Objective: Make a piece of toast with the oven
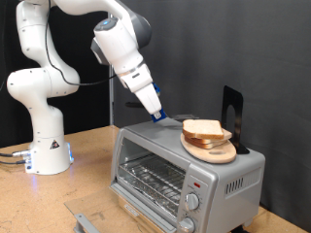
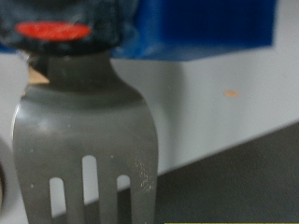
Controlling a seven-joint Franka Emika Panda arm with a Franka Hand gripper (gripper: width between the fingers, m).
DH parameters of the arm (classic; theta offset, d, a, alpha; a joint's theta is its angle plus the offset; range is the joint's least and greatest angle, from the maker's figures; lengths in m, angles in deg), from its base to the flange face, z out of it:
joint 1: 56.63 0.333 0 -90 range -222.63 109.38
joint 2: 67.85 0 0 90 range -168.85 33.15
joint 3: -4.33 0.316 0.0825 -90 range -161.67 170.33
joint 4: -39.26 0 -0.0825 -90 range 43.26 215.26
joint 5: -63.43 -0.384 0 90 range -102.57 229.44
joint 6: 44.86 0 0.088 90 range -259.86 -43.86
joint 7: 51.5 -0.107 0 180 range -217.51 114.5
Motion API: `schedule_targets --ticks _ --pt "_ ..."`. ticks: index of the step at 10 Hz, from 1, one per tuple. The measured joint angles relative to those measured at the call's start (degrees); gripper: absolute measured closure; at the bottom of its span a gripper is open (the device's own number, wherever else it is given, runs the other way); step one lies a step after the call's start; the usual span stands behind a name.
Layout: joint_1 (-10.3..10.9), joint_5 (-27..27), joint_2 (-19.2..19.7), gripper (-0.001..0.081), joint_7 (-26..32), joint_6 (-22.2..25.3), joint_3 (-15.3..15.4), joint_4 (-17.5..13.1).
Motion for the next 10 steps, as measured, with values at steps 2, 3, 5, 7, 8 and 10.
schedule_targets --ticks 2,3,5,7,8,10 --pt "-0.6 1.3 -1.4 0.0438 -0.8 3.4 -0.5 -1.1" --pt "-0.6 1.2 -1.3 0.0438 -0.8 3.2 -0.4 -0.9" --pt "-0.7 -3.5 -1.1 0.0438 -3.9 1.2 -0.8 -1.2" --pt "-1.5 -9.2 -1.0 0.0438 -6.0 0.6 -3.5 -2.8" --pt "-2.3 -10.1 -0.6 0.0438 -6.5 0.6 -5.0 -3.6" --pt "-4.2 -9.8 0.6 0.0438 -6.2 2.6 -8.1 -4.8"
